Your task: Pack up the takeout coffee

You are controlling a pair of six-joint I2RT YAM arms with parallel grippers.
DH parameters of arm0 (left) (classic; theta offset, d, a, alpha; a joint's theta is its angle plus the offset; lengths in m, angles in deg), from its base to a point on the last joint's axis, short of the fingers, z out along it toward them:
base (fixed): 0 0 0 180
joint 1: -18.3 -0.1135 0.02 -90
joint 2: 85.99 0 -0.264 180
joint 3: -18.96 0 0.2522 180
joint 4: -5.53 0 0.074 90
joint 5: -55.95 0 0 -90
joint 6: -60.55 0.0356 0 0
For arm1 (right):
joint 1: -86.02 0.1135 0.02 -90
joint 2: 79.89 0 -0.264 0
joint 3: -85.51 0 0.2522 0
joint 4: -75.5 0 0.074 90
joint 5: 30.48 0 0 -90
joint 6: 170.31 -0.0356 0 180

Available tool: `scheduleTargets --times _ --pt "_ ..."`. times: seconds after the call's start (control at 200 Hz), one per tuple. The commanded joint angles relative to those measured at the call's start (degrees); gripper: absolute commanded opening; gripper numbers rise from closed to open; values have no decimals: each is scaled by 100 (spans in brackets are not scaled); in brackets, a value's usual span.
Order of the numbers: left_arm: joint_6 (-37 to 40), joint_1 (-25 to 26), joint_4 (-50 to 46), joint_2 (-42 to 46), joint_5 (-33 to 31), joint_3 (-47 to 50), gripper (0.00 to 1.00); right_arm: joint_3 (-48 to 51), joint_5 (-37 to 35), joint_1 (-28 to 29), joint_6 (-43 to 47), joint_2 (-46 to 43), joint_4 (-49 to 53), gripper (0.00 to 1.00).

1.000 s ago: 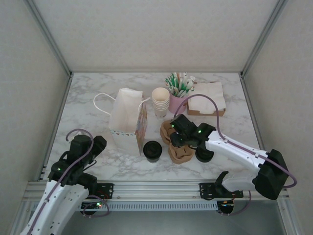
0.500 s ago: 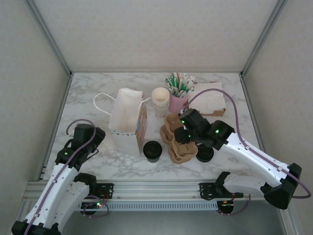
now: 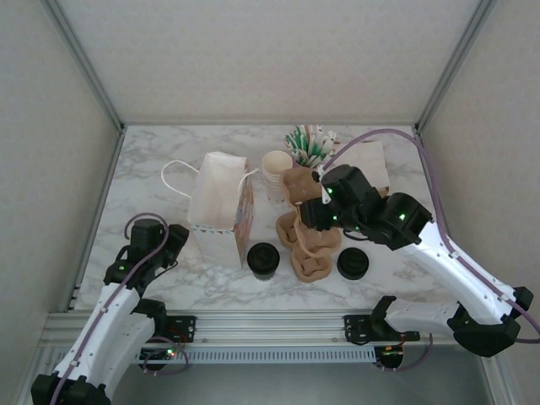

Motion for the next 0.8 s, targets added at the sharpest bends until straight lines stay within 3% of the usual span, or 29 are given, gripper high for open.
scheduleTargets --times 0.0,0.455,0.796 --pt "-157 -50 246 136 393 223 54 -649 -142 49 326 258 228 36" --pt "89 97 518 -64 710 396 57 -1968 -175 175 368 862 40 35" --pt "-131 608 380 122 656 478 56 -2814 -199 565 302 1404 -91 33"
